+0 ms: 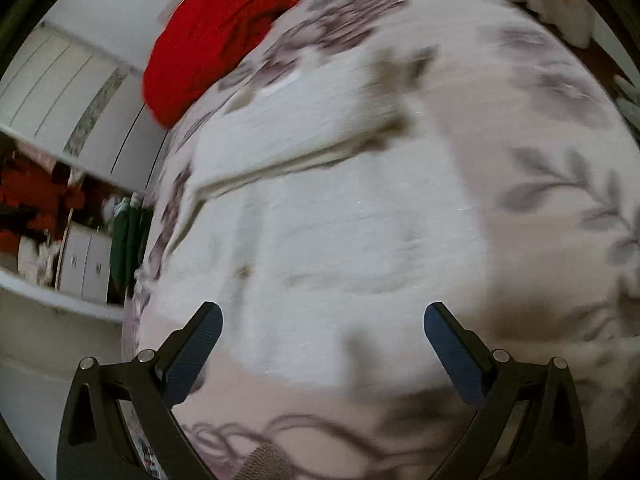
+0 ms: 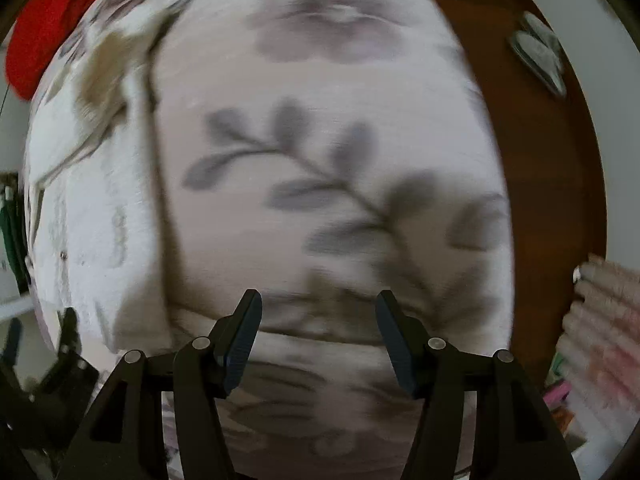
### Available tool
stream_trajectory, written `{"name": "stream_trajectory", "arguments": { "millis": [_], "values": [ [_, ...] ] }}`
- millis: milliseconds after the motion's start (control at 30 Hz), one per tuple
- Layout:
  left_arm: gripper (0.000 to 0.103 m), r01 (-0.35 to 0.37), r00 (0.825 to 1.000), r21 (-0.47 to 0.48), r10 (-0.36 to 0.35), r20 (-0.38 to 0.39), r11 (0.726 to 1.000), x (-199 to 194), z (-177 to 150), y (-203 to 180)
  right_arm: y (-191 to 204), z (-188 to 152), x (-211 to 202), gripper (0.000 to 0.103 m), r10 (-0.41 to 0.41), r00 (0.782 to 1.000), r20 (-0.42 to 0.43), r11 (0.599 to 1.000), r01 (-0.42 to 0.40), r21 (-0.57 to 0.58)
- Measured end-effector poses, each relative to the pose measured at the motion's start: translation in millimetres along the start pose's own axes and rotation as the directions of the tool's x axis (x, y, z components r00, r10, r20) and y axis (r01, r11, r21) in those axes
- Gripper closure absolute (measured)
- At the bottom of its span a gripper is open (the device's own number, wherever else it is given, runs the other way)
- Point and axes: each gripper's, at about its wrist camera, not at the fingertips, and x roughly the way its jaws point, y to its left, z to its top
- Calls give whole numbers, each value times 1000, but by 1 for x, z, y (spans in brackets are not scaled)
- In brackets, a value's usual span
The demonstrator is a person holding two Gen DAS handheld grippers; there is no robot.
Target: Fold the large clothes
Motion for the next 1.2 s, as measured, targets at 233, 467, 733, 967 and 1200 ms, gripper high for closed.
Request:
{"name": "stream_trajectory", "arguments": {
  "millis": [233, 467, 733, 967, 1200],
  "values": [
    [0, -131, 991, 230, 136, -5, 964, 44, -14, -94, -95, 23, -8, 41, 35, 999, -14, 988, -32, 154],
    [93, -23, 1000, 18, 23, -17, 1000, 60, -6, -35, -80, 77, 1, 39, 242, 970, 16, 964, -242, 114],
    [94, 18, 999, -83, -15, 39, 996, 52, -4, 37, 58, 175, 37, 18, 596, 803, -14, 801, -596, -54],
    [94, 50, 998, -104, -47, 39, 993, 56, 2, 47, 178, 249, 100, 13, 680, 723, -119, 727, -686, -19],
    [94, 159, 987, -188, -154, 45, 969, 64, 2, 84, 219, 258, 103, 78, 674, 736, -66, 739, -671, 62]
  ]
}}
